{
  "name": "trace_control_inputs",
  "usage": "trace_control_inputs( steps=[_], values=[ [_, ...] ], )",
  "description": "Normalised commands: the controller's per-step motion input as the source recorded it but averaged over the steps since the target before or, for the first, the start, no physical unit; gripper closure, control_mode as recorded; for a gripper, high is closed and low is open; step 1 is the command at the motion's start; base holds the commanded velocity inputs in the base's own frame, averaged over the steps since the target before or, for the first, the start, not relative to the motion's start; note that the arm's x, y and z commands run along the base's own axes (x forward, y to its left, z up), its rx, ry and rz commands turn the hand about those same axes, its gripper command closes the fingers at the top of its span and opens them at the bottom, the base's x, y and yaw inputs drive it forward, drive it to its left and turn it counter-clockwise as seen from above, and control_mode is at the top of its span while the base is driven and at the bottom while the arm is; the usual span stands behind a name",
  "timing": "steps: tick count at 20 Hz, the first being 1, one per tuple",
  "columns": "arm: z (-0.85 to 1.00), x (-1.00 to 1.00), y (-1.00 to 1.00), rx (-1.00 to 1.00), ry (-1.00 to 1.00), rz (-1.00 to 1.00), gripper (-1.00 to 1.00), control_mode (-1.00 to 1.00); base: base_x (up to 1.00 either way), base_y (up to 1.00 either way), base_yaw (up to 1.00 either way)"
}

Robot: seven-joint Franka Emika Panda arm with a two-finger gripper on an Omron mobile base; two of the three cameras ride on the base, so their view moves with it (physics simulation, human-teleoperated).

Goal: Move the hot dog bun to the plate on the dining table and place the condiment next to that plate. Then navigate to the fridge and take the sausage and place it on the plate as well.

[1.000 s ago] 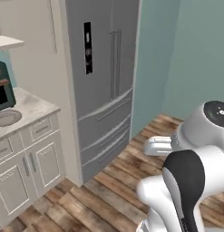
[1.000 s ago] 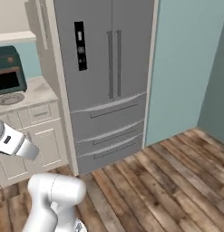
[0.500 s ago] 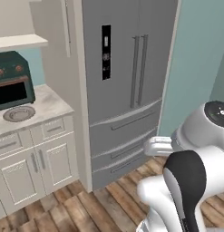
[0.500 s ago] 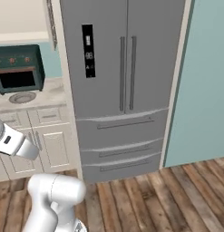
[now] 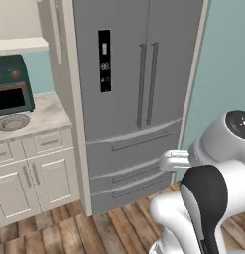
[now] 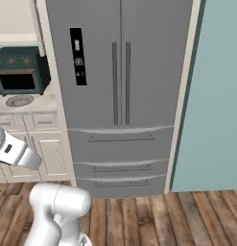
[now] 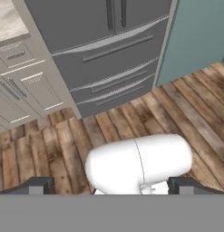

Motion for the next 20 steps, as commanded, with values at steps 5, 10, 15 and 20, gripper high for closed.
trace_control_inputs(
  steps=[5, 10, 15, 20],
  values=[
    [0.0, 0.0, 0.0, 0.0, 0.0, 0.0, -1.0, 1.0, 0.59, -0.62, 0.39],
    [0.0, 0.0, 0.0, 0.0, 0.0, 0.0, -1.0, 1.0, 0.5, -0.61, 0.38],
    [0.0, 0.0, 0.0, 0.0, 0.0, 0.0, -1.0, 1.0, 0.31, -0.55, 0.29],
    [0.0, 0.0, 0.0, 0.0, 0.0, 0.0, -1.0, 1.0, 0.05, -0.29, 0.07]
  ],
)
